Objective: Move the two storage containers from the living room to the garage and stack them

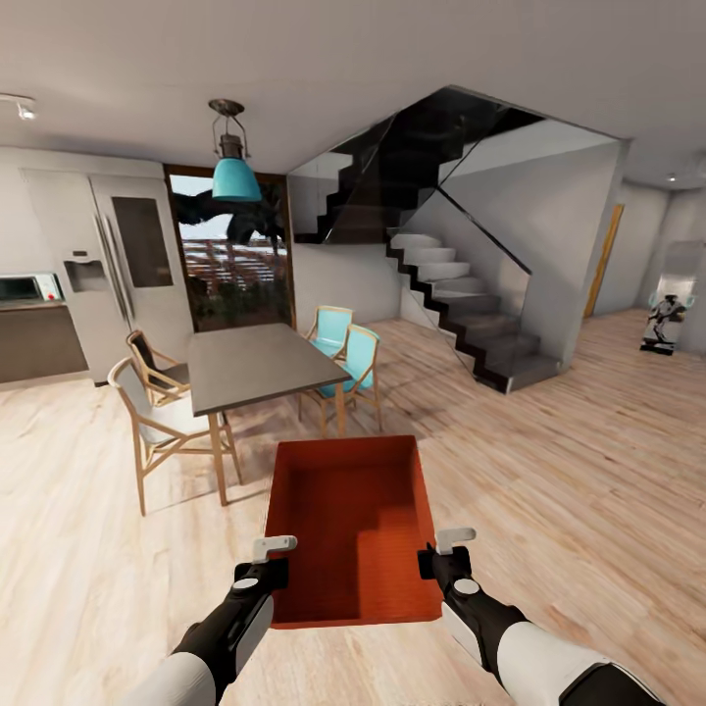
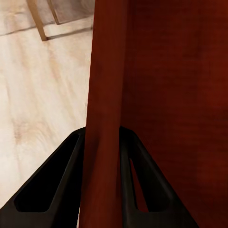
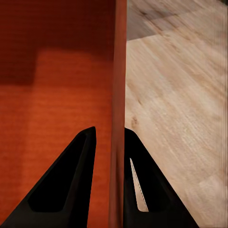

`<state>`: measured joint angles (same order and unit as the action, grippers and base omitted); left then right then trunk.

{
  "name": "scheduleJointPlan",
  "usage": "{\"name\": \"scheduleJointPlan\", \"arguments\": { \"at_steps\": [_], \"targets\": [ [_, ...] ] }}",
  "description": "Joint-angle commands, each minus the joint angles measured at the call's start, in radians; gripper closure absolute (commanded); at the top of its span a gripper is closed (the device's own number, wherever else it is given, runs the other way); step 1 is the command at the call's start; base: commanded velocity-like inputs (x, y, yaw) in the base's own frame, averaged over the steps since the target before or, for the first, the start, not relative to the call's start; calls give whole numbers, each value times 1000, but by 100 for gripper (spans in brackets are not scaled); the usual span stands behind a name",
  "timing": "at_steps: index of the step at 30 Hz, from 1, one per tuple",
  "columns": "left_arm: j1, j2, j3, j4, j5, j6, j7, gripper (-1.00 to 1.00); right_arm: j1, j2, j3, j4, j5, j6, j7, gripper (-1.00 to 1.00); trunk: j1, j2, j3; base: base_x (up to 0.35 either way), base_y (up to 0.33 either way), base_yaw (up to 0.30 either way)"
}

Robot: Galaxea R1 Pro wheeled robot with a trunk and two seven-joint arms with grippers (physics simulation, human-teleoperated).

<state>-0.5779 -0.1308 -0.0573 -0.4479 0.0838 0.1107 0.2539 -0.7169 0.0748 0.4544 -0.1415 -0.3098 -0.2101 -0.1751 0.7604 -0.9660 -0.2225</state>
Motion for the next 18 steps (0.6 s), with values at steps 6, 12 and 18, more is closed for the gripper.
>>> {"name": "scheduleJointPlan", "arguments": {
  "at_steps": [6, 12, 18],
  "targets": [
    [0, 28, 25, -6, -16, -8, 59, 100, -1, 0, -45, 0, -42, 0, 0, 100, 0, -1, -1, 0, 0, -290],
    [0, 28, 24, -7, -16, -8, 59, 100, -1, 0, -45, 0, -42, 0, 0, 100, 0, -1, -1, 0, 0, -290],
    [0, 28, 24, -8, -16, -8, 59, 100, -1, 0, -45, 0, -42, 0, 0, 100, 0, -1, -1, 0, 0, -290]
  ]
}}
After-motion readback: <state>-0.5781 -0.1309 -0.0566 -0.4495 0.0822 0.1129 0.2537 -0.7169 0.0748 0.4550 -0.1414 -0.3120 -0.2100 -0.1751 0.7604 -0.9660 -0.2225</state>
